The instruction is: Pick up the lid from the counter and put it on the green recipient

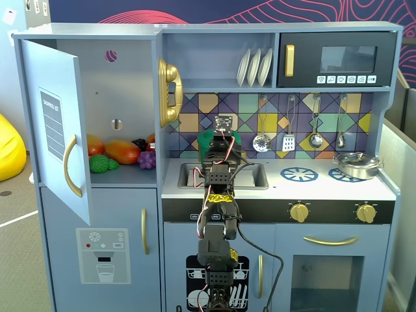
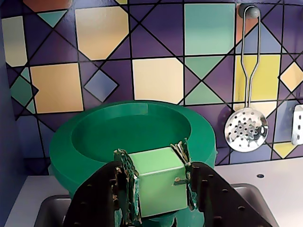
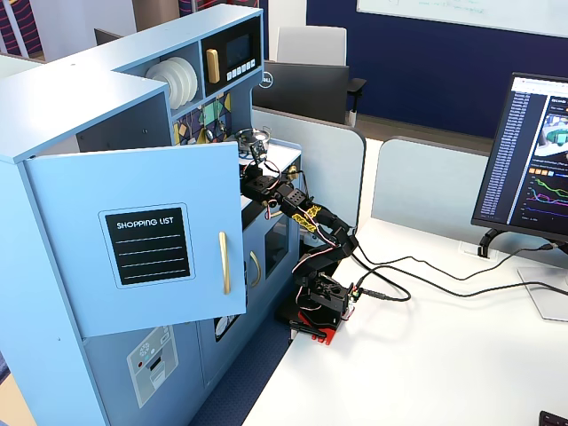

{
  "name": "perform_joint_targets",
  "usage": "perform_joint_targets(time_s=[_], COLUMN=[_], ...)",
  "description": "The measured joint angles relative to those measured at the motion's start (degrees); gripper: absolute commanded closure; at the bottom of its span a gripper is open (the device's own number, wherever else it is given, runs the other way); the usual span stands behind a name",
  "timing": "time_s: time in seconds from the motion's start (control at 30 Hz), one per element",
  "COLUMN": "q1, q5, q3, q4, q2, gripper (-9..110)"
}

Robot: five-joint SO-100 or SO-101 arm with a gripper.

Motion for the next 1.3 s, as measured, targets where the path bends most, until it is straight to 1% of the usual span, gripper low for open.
perform_joint_targets(time_s=[0.07, 0.17, 0.3, 0.4, 0.47, 0.6, 0.77, 0.83, 0.9, 1.07, 1.17, 1.23, 1.3], q1=[0.00, 0.00, 0.00, 0.70, 0.62, 0.18, 0.18, 0.70, 1.58, 2.90, 3.08, 3.08, 2.72], q5=[0.00, 0.00, 0.00, -0.26, -0.53, -0.88, -0.88, -0.88, -0.88, 0.35, 0.00, -0.88, -1.05], q3=[-0.35, -1.76, -4.04, -5.63, -6.86, -10.11, -10.99, -8.88, -5.19, 9.14, 19.07, 26.10, 32.87], q4=[0.00, -0.79, -0.88, -0.88, -0.70, 3.43, 15.56, 19.25, 22.50, 29.00, 34.45, 38.14, 39.90], q2=[-0.53, -2.02, -3.34, -3.34, -3.34, -2.29, 5.45, 9.93, 14.77, 25.84, 30.23, 32.17, 34.10], gripper=[100, 85, 75, 70, 70, 70, 71, 73, 74, 83, 94, 99, 101])
